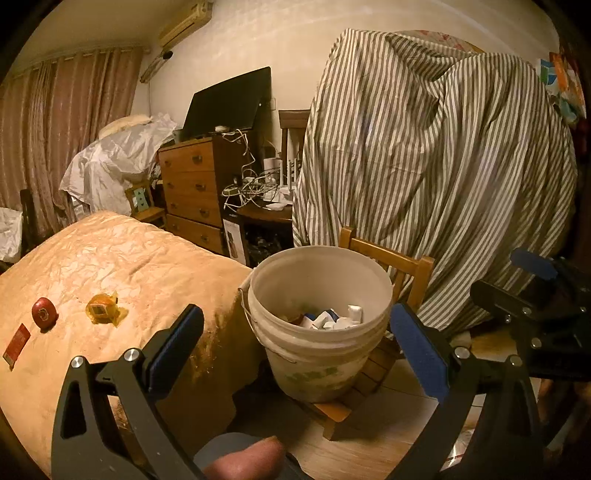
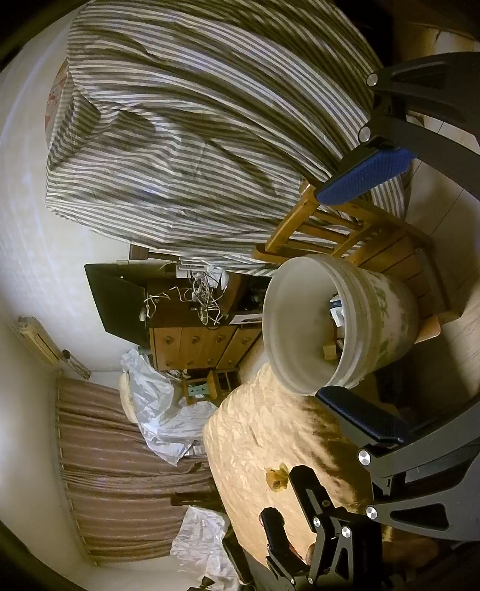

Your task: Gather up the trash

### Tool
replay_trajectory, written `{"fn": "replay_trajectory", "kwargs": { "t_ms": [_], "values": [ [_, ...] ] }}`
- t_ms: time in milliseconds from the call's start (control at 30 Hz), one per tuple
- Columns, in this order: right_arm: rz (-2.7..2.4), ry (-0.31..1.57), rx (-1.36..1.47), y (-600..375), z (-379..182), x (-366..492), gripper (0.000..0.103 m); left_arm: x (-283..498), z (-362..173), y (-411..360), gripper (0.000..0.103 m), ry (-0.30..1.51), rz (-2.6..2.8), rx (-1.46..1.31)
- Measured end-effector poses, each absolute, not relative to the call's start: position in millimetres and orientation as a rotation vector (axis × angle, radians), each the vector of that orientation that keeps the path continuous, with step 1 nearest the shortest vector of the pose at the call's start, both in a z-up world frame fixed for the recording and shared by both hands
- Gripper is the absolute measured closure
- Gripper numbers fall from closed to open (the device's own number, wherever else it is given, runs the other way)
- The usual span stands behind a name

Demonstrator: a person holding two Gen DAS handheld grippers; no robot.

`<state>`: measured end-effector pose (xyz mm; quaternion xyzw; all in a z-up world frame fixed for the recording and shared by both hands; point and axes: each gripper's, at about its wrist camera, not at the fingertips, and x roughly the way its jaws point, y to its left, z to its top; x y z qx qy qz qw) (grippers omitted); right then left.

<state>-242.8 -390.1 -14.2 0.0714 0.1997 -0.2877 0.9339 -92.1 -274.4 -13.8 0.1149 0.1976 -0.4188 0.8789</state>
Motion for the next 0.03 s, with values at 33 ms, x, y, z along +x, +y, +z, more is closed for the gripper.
{"fn": "replay_trajectory", "kwargs": {
  "t_ms": [33],
  "values": [
    [-0.588,0.409,0.146,-389.9,-14.8,-242.2,0.005,-92.2,-13.5,-274.5,0.005,0.411,-0.871,0.238]
  ]
}}
